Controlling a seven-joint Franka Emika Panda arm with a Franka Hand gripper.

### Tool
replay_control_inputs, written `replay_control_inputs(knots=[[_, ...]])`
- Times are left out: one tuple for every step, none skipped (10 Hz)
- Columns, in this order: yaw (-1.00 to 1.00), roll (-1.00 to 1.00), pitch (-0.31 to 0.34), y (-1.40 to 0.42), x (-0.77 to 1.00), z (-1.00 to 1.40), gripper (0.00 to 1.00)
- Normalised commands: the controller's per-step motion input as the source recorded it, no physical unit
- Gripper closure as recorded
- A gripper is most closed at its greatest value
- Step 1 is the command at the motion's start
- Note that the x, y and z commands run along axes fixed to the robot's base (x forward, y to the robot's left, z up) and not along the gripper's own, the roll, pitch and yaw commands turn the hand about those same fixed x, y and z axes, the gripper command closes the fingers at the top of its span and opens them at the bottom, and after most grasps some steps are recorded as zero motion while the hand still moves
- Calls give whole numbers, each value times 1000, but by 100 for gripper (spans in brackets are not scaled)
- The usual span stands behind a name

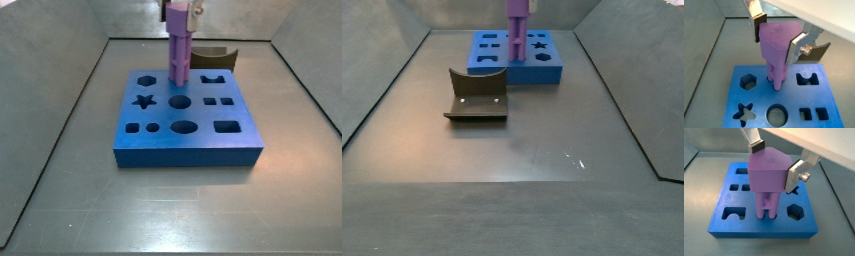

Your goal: Insert the 3 prong object.

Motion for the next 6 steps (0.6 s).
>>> replay_control_inputs(knots=[[-129,0,0,0,97,-349,100],[-331,0,0,0,29,-309,100],[-317,0,0,-23,17,-277,100],[-194,13,0,-23,11,-329,100],[-126,4,-10,0,111,-334,100],[-123,111,-20,-106,3,-400,100]])
